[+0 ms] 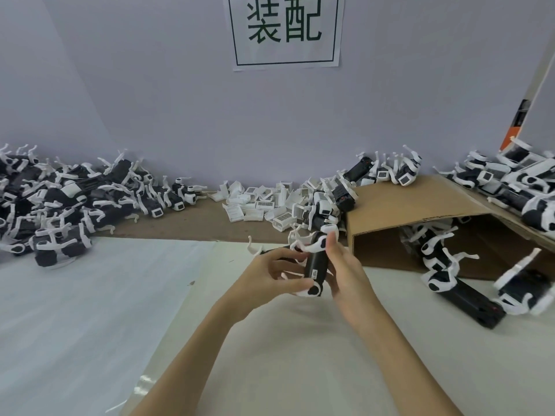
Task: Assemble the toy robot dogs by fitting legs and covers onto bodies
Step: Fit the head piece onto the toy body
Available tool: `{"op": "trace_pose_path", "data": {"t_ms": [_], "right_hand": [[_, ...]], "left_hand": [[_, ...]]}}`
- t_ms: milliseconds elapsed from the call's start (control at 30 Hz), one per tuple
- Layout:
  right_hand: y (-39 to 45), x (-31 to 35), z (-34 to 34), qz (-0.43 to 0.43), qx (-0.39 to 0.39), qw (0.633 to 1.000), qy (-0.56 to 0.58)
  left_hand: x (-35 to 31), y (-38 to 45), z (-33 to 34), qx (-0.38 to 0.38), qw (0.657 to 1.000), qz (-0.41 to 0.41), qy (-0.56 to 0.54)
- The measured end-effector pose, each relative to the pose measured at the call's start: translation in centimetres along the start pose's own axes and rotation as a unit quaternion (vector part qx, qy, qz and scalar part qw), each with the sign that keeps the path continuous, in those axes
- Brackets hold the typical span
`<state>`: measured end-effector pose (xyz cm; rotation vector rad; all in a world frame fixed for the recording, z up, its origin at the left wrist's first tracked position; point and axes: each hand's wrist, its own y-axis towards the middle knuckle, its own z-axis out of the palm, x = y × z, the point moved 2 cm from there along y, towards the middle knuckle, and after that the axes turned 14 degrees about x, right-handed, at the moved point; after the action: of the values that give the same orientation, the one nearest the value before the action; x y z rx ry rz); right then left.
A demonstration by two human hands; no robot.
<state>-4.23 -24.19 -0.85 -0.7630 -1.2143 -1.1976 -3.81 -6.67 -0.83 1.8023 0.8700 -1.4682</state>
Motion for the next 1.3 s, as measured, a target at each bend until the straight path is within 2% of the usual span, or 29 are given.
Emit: {"op": "trace_pose_path", "data": {"t_ms": [100,233,300,367,400,467,567,633,767,833,933,1033,1067,1167,1300], "right_hand": [[-0.2,0.0,0.0,0.028,0.050,0.994,-0.088],[-0.5,-0.2,0.0,0.046,0.054,0.991,-0.110],[-0.6,0.0,0.2,0.033,0.051,0.991,-0.121],[-0.7,0.4,0.2,0.014,0.062,0.982,-0.176],[-0.8,0.4,0.3,0.005,0.074,0.974,-0.214],[-1.0,0.3,0.7,-0.008,0.090,0.959,-0.267],[-1.0,0.1,1.3,-0.031,0.093,0.956,-0.275],[-0.9,0.1,1.3,-0.034,0.085,0.959,-0.267],[-0.8,-0.1,0.8,0.026,0.111,0.955,-0.274],[-0.7,-0.4,0.5,0.031,0.111,0.948,-0.297],[-0.8,-0.3,0.2,-0.008,0.094,0.943,-0.320],[-0.9,-0.4,0.1,-0.098,0.043,0.899,-0.426],[-0.9,-0.4,0.0,-0.122,0.022,0.881,-0.456],[-1.0,-0.2,-0.3,-0.165,-0.005,0.850,-0.500],[-0.8,-0.5,0.4,-0.195,0.036,0.847,-0.493]], "left_hand": [[0.3,0.3,0.1,-0.052,0.996,0.028,-0.064],[-0.3,-0.1,-0.4,-0.055,0.998,0.011,-0.036],[-0.9,-0.6,-1.2,-0.133,0.990,0.045,0.033],[-1.3,-1.0,-2.1,-0.232,0.958,0.126,0.115],[-1.4,-1.1,-2.3,-0.250,0.945,0.155,0.141],[-1.5,-1.1,-2.5,-0.212,0.952,0.149,0.164],[-1.1,-0.8,-2.1,-0.129,0.976,0.092,0.148],[-0.9,-0.7,-2.0,-0.141,0.982,0.084,0.097],[-0.7,-0.5,-2.1,-0.177,0.981,0.078,-0.004],[-0.6,-0.6,-2.2,-0.185,0.979,0.084,0.032],[-0.9,-0.9,-2.5,-0.178,0.962,0.126,0.164],[-1.3,-0.8,-2.4,-0.178,0.902,0.161,0.358],[-1.3,-0.8,-2.3,-0.191,0.883,0.171,0.393],[-1.0,-0.9,-2.3,-0.221,0.865,0.197,0.405],[-1.2,-0.8,-1.7,-0.229,0.848,0.204,0.432]]}}
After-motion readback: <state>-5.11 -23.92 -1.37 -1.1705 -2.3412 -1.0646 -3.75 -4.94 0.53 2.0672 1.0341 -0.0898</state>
